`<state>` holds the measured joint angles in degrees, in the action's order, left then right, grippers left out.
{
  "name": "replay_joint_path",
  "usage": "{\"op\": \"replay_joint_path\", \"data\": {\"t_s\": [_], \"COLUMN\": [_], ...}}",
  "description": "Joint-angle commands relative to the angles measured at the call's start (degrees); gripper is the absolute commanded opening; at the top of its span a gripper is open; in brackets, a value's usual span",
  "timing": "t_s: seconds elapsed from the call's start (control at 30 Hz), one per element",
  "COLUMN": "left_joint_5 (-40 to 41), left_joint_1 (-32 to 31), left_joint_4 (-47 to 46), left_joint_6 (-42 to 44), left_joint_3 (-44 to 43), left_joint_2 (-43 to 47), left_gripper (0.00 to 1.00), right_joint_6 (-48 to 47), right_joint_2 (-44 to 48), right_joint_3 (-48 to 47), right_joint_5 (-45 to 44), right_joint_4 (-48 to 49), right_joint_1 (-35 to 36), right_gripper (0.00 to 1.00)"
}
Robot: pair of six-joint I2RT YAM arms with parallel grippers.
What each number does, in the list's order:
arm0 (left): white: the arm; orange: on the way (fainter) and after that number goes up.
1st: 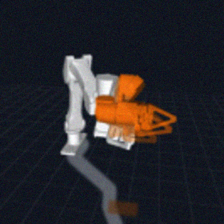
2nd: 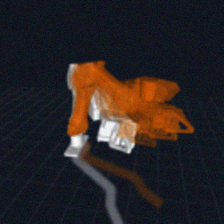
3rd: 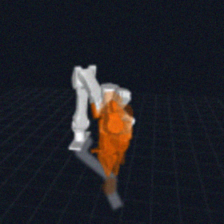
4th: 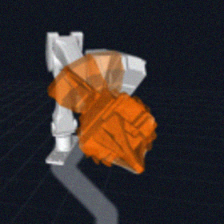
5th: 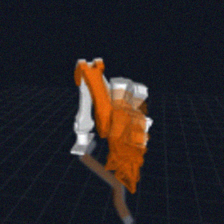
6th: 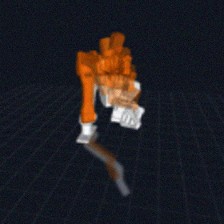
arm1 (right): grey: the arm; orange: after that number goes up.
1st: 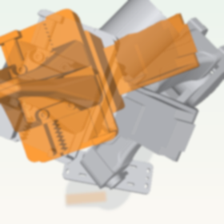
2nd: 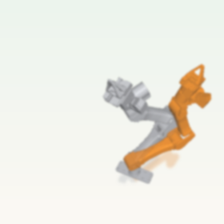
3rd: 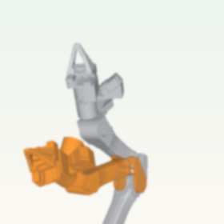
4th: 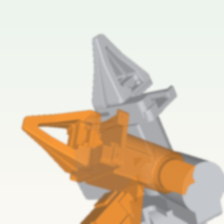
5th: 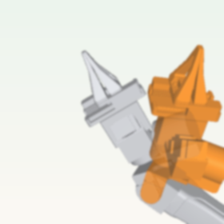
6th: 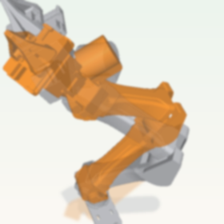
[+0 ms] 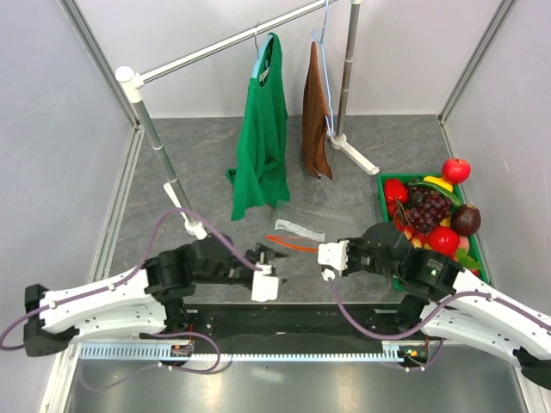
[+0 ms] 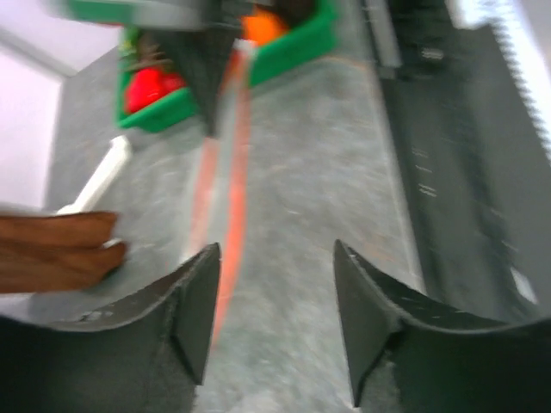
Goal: Place the food in the zip-top bag and seal the zipper
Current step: Open the zipper of the food storage bag.
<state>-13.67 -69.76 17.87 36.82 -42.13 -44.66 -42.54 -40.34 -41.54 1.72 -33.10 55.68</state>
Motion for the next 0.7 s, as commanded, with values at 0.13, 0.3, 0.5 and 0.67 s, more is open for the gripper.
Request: {"op": "replay_joint_path", "data": {"t_s": [0.13, 0.3, 0.5, 0.67], "left_joint_5": [16.4, 18.9, 18.6, 15.2], "left_joint_1": [-1.3, -1.2, -1.2, -1.2], "left_joint_4": [-9.1, -7.9, -7.2, -2.9], "left_joint_6": [-6.0, -8.1, -8.3, -9.1], "left_joint_3": [-6.4, -6.2, -7.8, -11.2], "left_joint_2": [-8.9, -10.9, -8.9, -8.1], "left_gripper": [0.57, 0.56, 0.56, 0.57], "right_joint_6": [-15.5, -20.9, -26.1, -26.8], "right_joint_2": [0.9, 1.9, 3.6, 5.4], "right_joint_3": [1.5, 1.3, 0.0, -1.5], "right_joint_5": [9.4, 13.3, 15.1, 15.1], "right_joint_4": [8.6, 8.8, 6.7, 5.0], "right_joint_1": [0.0, 0.0, 0.0, 0.0], "right_gripper": [0.00, 0.00, 0.00, 0.00]}}
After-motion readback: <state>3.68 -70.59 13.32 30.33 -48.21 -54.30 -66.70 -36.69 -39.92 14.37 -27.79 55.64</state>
